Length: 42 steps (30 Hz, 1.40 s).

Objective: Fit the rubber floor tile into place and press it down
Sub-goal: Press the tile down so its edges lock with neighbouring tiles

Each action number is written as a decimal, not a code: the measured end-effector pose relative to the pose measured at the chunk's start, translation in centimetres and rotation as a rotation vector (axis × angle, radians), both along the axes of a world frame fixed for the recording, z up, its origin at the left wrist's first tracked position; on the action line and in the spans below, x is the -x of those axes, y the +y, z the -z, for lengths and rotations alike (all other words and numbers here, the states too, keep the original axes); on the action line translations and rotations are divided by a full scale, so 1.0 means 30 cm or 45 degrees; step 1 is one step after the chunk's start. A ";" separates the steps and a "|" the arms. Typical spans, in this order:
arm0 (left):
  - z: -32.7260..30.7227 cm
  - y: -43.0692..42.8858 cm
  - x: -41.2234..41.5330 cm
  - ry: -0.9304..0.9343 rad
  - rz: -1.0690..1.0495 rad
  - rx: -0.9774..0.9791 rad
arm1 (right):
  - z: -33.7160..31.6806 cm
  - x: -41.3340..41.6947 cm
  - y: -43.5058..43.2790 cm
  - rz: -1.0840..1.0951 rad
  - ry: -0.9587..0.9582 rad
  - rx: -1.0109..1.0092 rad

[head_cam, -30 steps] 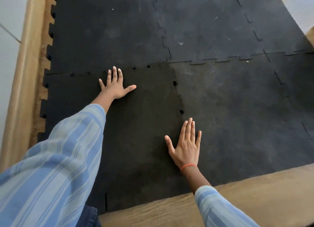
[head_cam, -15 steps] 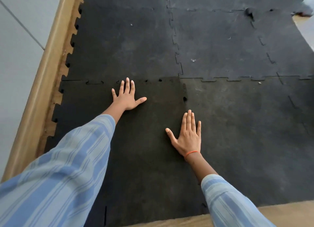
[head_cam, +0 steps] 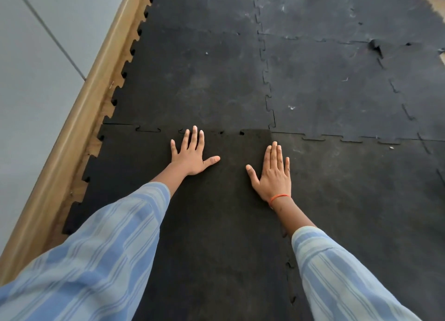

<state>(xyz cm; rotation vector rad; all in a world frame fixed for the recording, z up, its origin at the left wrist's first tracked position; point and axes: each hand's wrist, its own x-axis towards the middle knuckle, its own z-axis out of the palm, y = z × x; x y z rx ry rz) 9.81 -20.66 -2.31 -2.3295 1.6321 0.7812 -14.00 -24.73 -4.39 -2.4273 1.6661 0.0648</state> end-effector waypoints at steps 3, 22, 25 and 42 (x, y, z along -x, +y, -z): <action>-0.005 0.000 0.008 0.007 0.004 -0.016 | -0.022 -0.014 -0.067 0.000 0.036 -0.131; -0.052 -0.091 0.048 0.062 0.061 -0.135 | -0.059 -0.140 -0.195 -0.218 0.101 -0.193; -0.071 -0.126 0.051 0.054 0.055 -0.198 | -0.074 -0.176 -0.184 -0.172 0.113 -0.255; -0.024 0.103 -0.105 0.001 -0.115 -0.039 | -0.078 -0.260 0.017 -0.168 0.108 -0.330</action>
